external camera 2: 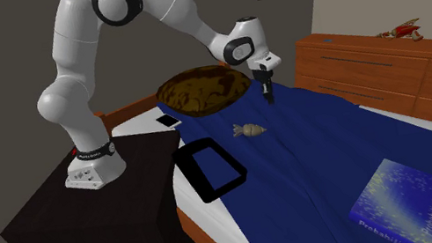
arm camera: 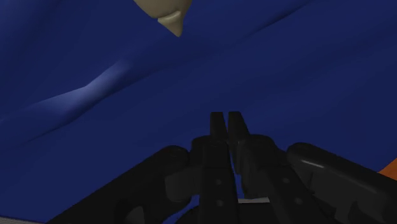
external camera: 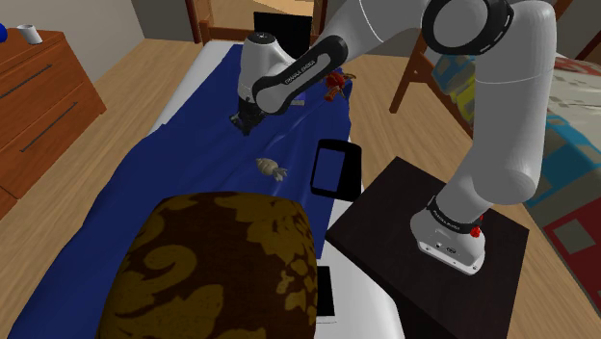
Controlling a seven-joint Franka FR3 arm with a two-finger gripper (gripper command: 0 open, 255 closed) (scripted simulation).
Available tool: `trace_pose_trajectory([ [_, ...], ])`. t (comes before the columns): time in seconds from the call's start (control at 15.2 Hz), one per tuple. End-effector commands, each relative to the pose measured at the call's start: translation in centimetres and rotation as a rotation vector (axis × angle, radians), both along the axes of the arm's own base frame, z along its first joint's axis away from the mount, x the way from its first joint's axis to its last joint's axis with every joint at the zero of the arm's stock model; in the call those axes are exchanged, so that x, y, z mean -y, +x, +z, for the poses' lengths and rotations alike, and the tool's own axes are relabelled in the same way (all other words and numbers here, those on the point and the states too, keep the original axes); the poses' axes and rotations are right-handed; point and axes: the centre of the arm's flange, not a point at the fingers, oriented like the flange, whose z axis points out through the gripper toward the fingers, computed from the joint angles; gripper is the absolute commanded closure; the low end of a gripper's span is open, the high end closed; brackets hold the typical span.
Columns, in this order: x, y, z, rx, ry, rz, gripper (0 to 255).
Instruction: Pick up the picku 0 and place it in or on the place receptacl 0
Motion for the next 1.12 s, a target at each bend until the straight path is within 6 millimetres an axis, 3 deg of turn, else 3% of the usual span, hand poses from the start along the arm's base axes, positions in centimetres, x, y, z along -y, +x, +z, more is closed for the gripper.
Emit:
trace_pose_trajectory([
  [0.0, 0.0, 0.0, 0.0, 0.0, 0.0, 0.0, 255],
  [0.26, 0.0, 0.0, 0.0, 0.0, 0.0, 0.0, 255],
  [0.33, 0.0, 0.0, 0.0, 0.0, 0.0, 0.0, 0],
  [1.06, -0.6, -9.8, -9.1, -0.084, -0.057, -0.222, 0],
])
